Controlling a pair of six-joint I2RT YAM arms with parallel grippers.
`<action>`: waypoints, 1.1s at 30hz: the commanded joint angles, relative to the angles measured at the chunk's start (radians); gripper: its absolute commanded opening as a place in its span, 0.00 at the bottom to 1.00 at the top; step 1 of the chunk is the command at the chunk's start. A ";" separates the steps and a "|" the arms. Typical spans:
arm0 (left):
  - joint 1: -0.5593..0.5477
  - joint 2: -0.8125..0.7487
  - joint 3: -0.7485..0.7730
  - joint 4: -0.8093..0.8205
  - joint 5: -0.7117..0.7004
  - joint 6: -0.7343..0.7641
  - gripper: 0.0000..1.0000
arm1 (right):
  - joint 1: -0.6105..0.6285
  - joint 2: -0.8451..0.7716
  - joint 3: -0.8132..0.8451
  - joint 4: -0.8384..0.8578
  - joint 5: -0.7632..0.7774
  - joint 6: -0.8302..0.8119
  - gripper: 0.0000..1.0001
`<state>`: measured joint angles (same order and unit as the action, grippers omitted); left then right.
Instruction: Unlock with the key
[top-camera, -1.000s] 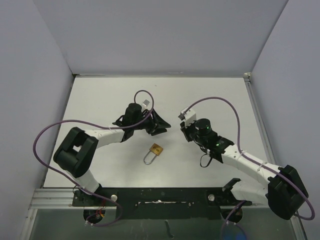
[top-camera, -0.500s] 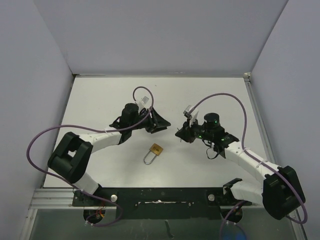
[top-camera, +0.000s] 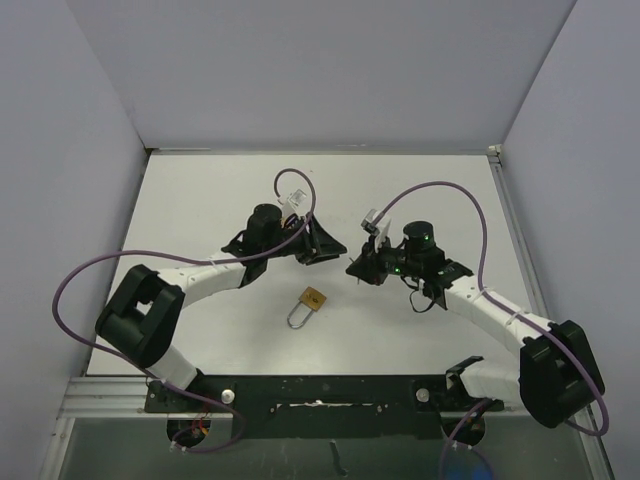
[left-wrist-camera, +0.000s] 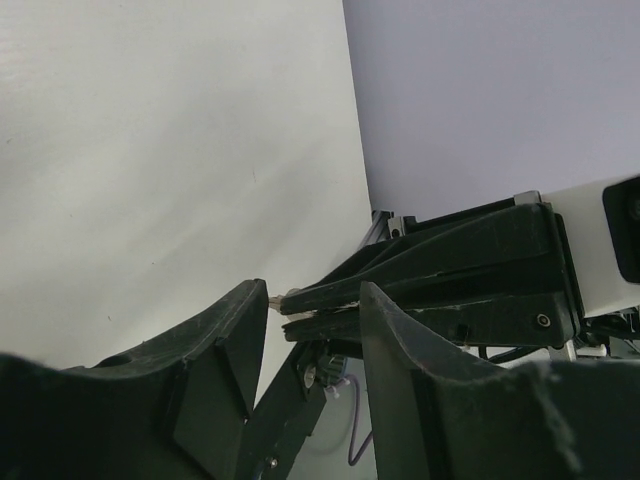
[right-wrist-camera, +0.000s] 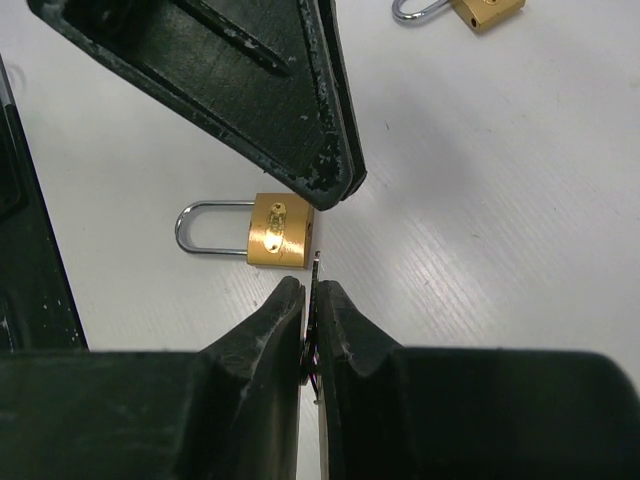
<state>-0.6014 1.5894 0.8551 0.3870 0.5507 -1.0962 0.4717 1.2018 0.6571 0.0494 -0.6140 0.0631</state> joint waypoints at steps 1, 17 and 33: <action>-0.012 -0.024 0.056 0.008 0.020 0.049 0.40 | -0.002 0.025 0.052 0.008 -0.025 -0.009 0.08; -0.056 0.025 0.118 -0.071 0.061 0.120 0.38 | -0.001 0.053 0.045 0.001 -0.031 -0.016 0.08; -0.077 0.049 0.136 -0.105 0.059 0.140 0.36 | -0.002 0.053 0.050 0.004 -0.045 -0.013 0.08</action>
<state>-0.6682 1.6257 0.9394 0.2630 0.5999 -0.9813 0.4717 1.2530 0.6678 0.0238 -0.6289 0.0578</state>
